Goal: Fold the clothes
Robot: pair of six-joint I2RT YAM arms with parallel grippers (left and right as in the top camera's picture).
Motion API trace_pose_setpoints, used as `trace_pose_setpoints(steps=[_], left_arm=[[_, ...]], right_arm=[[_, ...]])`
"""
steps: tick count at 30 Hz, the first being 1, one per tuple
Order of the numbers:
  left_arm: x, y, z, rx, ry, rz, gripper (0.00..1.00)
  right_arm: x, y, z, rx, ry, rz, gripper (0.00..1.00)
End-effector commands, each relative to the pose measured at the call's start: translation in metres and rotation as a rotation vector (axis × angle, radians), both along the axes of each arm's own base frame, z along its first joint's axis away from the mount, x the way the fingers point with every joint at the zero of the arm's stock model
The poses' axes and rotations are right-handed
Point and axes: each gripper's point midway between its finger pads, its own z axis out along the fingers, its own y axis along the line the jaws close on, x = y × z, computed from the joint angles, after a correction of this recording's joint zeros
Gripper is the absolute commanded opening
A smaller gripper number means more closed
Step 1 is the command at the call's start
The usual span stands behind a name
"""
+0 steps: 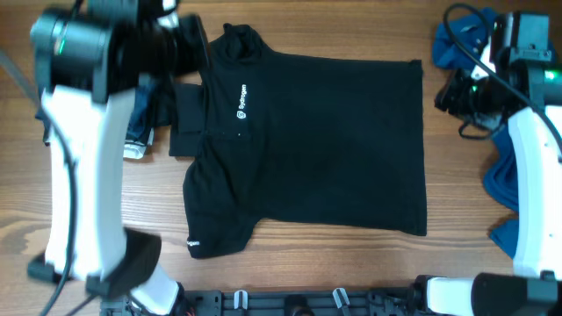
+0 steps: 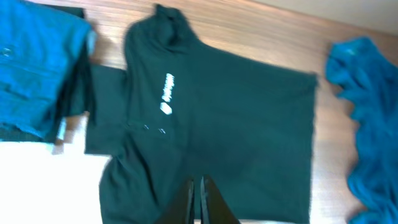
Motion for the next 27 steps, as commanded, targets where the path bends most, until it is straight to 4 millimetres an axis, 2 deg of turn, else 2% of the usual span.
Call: trace_pose_setpoints(steps=[1, 3, 6, 9, 11, 15, 19, 21, 25, 27], left_arm=[[-0.031, -0.023, 0.010, 0.004, -0.022, -0.019, 0.08], [-0.042, -0.026, 0.006, 0.031, -0.018, -0.006, 0.07], [-0.048, -0.023, -0.014, 0.074, 0.035, 0.045, 0.06], [-0.042, -0.018, -0.045, 0.125, 0.114, 0.077, 0.08], [-0.033, -0.020, -0.072, 0.151, 0.159, 0.084, 0.12], [-0.022, -0.027, -0.124, 0.158, 0.231, 0.079, 0.13], [-0.016, -0.025, -0.173, 0.178, 0.280, 0.093, 0.16], [-0.016, -0.019, -0.188, 0.185, 0.302, 0.107, 0.21], [-0.017, 0.007, -0.215, 0.204, 0.364, 0.172, 0.22], [-0.017, 0.018, -0.221, 0.206, 0.383, 0.203, 0.24]], right_arm=[[-0.034, -0.001, -0.020, 0.027, 0.126, -0.127, 0.49], [-0.055, -0.002, -0.034, 0.016, 0.200, -0.142, 0.49], [-0.087, -0.001, -0.062, 0.022, 0.296, -0.200, 0.48], [-0.115, 0.002, -0.091, 0.040, 0.351, -0.289, 0.49], [-0.128, 0.008, -0.108, 0.074, 0.372, -0.337, 0.52], [-0.147, 0.026, -0.144, 0.164, 0.435, -0.337, 0.51], [-0.166, 0.028, -0.175, 0.172, 0.491, -0.405, 0.52], [-0.170, 0.029, -0.186, 0.175, 0.495, -0.435, 0.50], [-0.173, 0.031, -0.204, 0.191, 0.485, -0.444, 0.48], [-0.176, 0.035, -0.209, 0.214, 0.491, -0.462, 0.49]])
